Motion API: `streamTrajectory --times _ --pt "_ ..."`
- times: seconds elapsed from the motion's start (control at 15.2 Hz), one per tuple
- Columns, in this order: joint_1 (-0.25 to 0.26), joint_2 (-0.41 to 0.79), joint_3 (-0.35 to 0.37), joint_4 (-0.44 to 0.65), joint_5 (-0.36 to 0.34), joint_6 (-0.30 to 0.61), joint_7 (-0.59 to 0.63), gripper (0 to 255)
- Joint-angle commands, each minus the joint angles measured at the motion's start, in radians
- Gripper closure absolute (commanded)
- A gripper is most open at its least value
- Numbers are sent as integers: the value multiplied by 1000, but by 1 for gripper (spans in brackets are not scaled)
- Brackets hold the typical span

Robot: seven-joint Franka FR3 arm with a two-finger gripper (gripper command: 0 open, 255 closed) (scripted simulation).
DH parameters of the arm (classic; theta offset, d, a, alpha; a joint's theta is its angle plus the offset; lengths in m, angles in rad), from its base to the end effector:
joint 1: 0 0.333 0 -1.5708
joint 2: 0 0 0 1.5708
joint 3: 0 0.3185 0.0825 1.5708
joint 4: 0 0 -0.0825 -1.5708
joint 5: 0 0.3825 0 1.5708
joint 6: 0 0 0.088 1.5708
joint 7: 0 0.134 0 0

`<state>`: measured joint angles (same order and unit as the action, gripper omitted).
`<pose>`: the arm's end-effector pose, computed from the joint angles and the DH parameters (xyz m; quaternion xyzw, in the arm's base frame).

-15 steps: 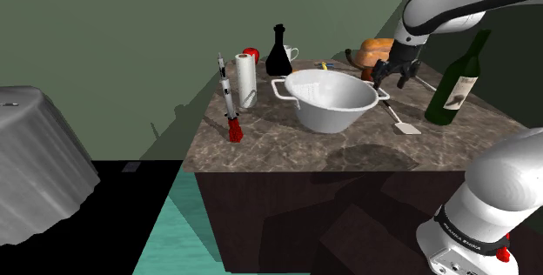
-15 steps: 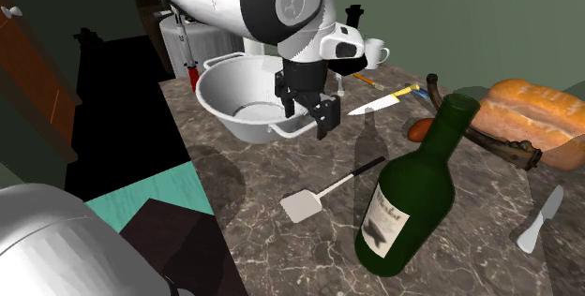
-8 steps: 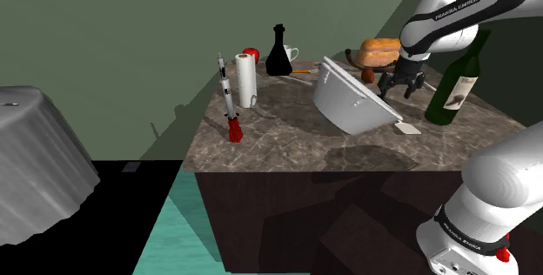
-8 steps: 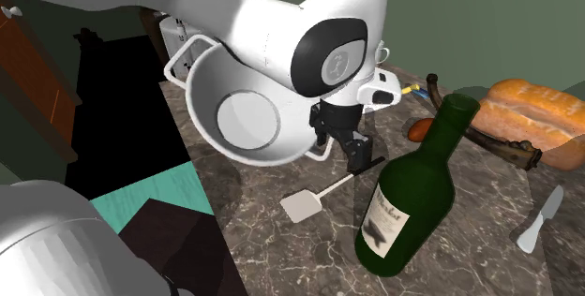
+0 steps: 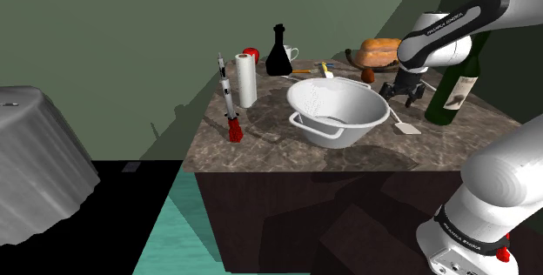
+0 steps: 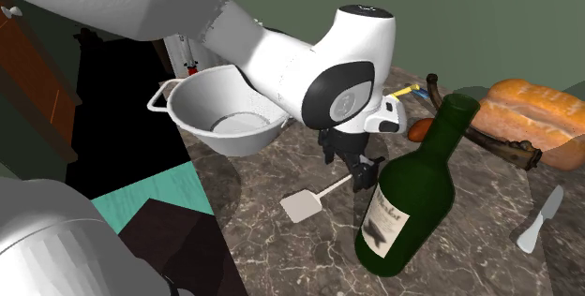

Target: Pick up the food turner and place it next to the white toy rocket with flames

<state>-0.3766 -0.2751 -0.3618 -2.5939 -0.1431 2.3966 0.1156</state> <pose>0.3177 -0.2864 0.3281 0.9314 -0.3625 0.0306 0.0117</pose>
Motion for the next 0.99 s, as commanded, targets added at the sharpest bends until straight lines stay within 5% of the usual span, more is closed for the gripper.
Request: streamTrajectory --times 0.0,0.53,0.59,0.92 --pt "3 29 -7 -12 7 41 -7 0" --pt "3 29 -7 -12 7 41 -7 0" --pt "3 29 -7 -12 7 41 -7 255" --pt "3 29 -7 -12 7 41 -7 255"
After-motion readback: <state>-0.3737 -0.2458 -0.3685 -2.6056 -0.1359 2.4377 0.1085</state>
